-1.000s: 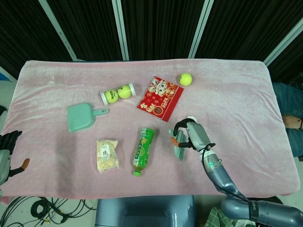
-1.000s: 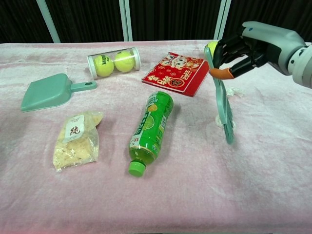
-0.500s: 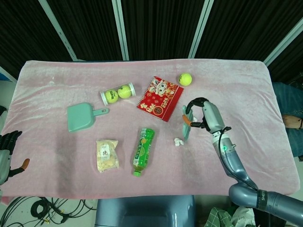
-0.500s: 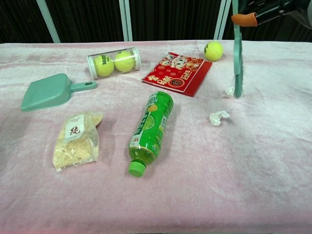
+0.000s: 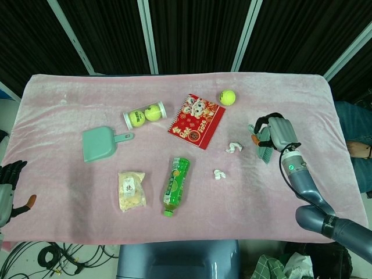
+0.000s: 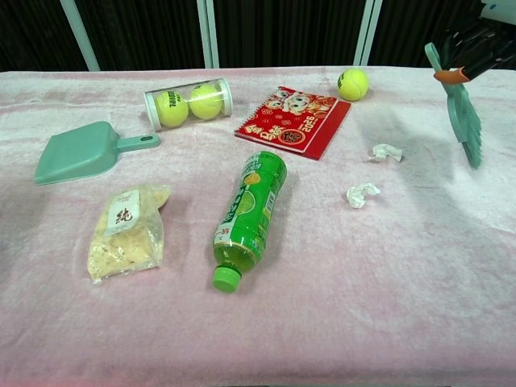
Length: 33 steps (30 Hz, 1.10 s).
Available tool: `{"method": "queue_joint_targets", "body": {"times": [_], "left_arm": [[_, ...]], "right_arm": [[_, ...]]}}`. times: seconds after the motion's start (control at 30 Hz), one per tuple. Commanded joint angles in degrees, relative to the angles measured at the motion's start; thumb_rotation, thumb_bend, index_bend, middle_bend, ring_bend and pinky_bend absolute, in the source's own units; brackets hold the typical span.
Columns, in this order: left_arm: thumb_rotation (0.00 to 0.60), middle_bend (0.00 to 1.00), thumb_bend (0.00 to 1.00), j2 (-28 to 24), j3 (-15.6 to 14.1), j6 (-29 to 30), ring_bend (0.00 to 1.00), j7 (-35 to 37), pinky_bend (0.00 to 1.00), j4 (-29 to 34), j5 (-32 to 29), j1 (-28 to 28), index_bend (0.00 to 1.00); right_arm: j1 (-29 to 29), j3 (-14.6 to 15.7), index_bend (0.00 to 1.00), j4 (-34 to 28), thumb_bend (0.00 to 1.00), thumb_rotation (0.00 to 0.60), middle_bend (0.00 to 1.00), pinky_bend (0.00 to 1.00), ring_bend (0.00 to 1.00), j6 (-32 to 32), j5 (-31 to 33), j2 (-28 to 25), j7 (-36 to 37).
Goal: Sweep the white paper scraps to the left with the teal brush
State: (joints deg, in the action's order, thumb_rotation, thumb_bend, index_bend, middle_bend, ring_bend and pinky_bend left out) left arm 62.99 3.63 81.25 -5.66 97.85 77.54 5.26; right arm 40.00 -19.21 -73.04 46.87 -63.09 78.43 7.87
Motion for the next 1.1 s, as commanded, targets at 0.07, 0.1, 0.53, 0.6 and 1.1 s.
{"method": "queue_joint_targets", "body": {"times": [0.07,0.1,0.53,0.6,1.1], "left_arm": [[0.6,0.07,0.31,0.0,0.06,0.14,0.06,0.1,0.04,0.1,-0.05,-0.06,0.1],[0.6,0.07,0.31,0.0,0.07,0.17,0.06,0.13,0.04,0.11,-0.06,-0.07,0.1],[0.6,0.07,0.31,-0.04,0.1,-0.1,0.06,0.0,0.04,0.17,-0.32,0.04,0.1],[0.6,0.07,0.31,-0.04,0.12,-0.11,0.06,0.09,0.04,0.2,-0.36,0.03,0.1],[0.6,0.07,0.31,-0.19,0.1,-0.37,0.06,0.47,0.05,0.32,-0.45,0.09,0.11]], "right_arm": [[1.4,0.75,0.64,4.81,0.3,0.6,0.6,0.18,0.32,-2.83,-1.52,2.77,4.57],[1.55,0.87,0.64,5.4,0.3,0.6,0.6,0.18,0.32,-3.25,-1.93,3.12,5.51],[4.74,2.61,0.64,12.72,0.33,0.6,0.6,0.18,0.32,-3.86,-11.59,7.28,18.0],[5.18,2.99,0.64,12.99,0.33,0.6,0.6,0.18,0.32,-3.57,-12.98,7.64,19.82],[6.75,6.35,0.65,8.03,0.33,0.6,0.6,0.18,0.32,2.75,-22.97,7.44,31.02]]}}
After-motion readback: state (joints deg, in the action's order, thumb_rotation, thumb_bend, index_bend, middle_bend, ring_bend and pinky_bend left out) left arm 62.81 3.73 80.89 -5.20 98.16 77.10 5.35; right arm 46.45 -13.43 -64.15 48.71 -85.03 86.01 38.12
